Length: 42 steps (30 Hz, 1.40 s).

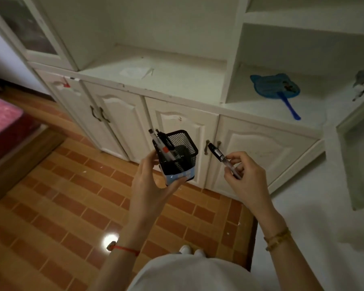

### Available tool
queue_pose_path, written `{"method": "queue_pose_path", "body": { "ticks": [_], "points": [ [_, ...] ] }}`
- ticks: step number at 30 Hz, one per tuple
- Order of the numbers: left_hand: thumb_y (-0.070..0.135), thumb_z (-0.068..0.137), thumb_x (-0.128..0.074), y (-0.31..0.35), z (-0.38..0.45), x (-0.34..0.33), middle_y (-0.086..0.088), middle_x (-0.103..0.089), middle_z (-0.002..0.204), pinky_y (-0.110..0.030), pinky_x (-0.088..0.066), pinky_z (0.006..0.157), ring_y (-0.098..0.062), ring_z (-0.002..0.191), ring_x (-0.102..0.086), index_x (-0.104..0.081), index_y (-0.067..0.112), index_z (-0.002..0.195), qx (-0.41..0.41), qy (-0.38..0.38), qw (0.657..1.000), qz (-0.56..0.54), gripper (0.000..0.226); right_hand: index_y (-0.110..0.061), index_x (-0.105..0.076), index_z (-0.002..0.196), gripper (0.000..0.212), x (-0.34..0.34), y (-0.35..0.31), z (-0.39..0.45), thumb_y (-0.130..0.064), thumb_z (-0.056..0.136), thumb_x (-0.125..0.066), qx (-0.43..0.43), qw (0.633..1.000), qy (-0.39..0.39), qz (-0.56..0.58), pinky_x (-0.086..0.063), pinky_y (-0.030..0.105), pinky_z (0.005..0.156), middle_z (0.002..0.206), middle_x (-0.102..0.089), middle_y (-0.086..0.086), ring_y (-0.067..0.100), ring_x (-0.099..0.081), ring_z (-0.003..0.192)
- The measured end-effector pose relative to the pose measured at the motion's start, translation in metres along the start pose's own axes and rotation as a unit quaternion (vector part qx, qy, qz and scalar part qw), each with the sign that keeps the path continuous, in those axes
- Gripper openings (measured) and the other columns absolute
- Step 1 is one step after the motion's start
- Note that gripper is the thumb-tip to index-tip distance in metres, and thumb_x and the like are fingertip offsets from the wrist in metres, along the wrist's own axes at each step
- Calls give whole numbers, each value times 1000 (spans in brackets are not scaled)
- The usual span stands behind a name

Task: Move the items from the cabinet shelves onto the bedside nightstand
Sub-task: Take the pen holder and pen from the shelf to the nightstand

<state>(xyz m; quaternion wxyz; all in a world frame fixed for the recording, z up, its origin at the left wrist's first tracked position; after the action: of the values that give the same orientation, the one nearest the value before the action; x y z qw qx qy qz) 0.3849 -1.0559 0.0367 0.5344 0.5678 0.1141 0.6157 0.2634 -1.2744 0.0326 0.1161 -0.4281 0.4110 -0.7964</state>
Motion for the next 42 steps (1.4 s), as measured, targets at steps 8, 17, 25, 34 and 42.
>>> {"method": "queue_pose_path", "body": {
  "ticks": [8,17,25,34,42],
  "points": [
    [54,77,-74,-36,-37,43,12,-53,136,-21,-47,100,-1,123,-52,-39,22,145,65,69,995,1,83,-20,-59,107,25,-65,-26,-1,-8,86,-68,27,994,-97,39,-44,6,56,82,-59,-11,6,-58,72],
    [48,78,-76,-82,-95,118,7,-56,136,-24,-49,100,-3,121,-54,-43,17,143,176,194,963,57,80,-27,-57,104,23,-170,-79,-1,-16,87,-67,127,960,-240,72,-47,9,58,83,-57,-17,2,-59,74],
    [46,74,-81,-142,-146,205,10,-58,132,-26,-50,97,-5,120,-56,-46,19,141,275,314,905,80,80,-37,-53,108,28,-300,-165,-12,-22,86,-64,210,904,-362,84,-48,9,60,88,-56,-22,-2,-59,80],
    [56,71,-78,-229,-195,351,21,-58,126,-9,-43,94,5,118,-54,-49,24,137,333,407,843,114,79,-28,-58,106,26,-468,-312,-39,-14,86,-66,281,845,-438,120,-44,9,60,88,-59,-15,3,-59,75],
    [65,73,-75,-294,-247,476,19,-57,128,-19,-47,94,0,119,-54,-47,28,138,377,469,786,144,80,-30,-57,104,29,-590,-434,-82,-12,83,-67,322,798,-487,149,-46,12,57,84,-60,-15,4,-60,72]
  ]
}}
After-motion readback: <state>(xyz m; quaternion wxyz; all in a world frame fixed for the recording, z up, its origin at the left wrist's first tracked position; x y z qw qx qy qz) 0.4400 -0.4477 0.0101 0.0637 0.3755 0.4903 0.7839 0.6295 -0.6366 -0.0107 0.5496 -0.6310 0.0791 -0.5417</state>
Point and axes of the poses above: each hand's wrist, its own z-axis towards the middle knuckle, its own x-axis out of the back of the hand, y = z × x, the point moved 8 cm from there along z, towards the middle knuckle
